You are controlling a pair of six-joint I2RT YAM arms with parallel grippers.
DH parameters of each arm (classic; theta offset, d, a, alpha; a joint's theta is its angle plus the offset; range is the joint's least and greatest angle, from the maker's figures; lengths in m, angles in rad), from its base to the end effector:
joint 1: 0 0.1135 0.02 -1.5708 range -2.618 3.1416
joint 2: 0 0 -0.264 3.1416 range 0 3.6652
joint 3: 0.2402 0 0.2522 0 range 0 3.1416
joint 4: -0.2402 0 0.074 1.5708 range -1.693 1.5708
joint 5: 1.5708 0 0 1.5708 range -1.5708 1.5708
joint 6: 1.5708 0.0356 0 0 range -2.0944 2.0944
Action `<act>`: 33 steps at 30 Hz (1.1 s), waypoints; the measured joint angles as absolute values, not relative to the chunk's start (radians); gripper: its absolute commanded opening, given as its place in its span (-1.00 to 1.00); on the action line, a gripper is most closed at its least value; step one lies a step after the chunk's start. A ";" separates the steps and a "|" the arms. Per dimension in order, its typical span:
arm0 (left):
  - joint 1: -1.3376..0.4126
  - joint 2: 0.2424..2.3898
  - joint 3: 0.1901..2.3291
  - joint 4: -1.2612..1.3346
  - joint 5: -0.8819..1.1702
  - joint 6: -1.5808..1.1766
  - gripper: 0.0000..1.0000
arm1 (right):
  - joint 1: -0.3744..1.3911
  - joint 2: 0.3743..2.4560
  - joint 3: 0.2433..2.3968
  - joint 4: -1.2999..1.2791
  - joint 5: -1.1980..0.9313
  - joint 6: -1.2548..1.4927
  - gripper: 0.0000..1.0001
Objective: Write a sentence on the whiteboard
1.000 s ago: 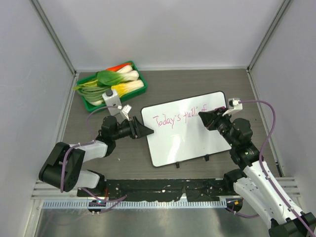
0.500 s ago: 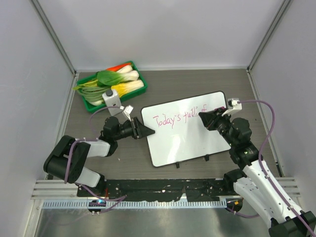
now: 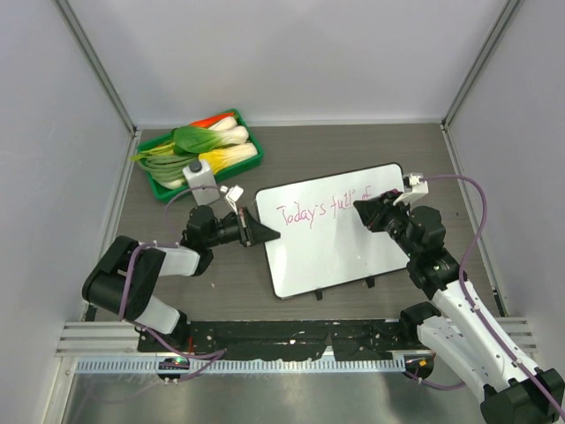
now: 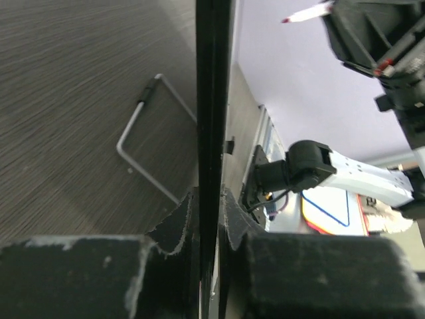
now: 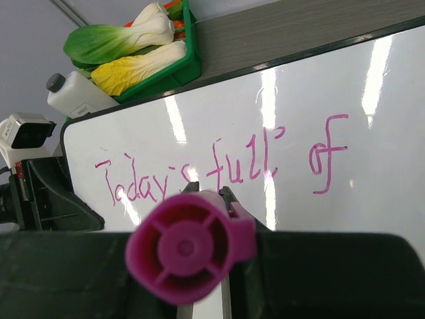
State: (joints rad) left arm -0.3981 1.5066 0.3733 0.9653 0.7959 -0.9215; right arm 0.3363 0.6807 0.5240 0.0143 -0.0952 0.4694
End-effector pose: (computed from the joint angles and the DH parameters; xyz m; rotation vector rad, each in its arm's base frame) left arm 0.2286 -0.1237 0.1639 0.1585 1.9889 -1.5979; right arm 0.1636 0.0608 0.2851 0.0445 1.7595 0.6747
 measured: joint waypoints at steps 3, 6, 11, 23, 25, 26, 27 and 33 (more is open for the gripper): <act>-0.400 1.508 0.398 1.000 0.828 -0.925 -1.00 | 0.336 0.681 0.524 0.014 -0.095 0.469 -0.97; -0.401 1.514 0.416 0.983 0.835 -0.910 -1.00 | 0.336 0.681 0.525 0.014 -0.095 0.466 -0.98; -0.400 1.523 0.453 0.916 0.849 -0.873 -1.00 | 0.336 0.681 0.530 0.014 -0.095 0.457 -0.97; -0.392 1.520 0.587 0.646 0.879 -0.752 -1.00 | 0.336 0.681 0.530 0.014 -0.095 0.447 -0.98; -0.390 1.517 0.595 0.621 0.879 -0.746 -1.00 | 0.336 0.681 0.530 0.014 -0.095 0.447 -0.98; -0.390 1.516 0.598 0.611 0.878 -0.743 -1.00 | 0.336 0.681 0.530 0.014 -0.095 0.447 -0.98; -0.390 1.516 0.603 0.602 0.878 -0.741 -1.00 | 0.336 0.681 0.530 0.014 -0.096 0.447 -0.97; -0.390 1.515 0.626 0.544 0.874 -0.719 -1.00 | 0.336 0.681 0.530 0.014 -0.098 0.447 -0.97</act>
State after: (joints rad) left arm -0.3901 1.5154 0.6262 0.5438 0.8742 -0.7189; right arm 0.3363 0.6811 0.5297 0.0135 -0.0982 0.4465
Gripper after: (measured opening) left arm 0.127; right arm 0.199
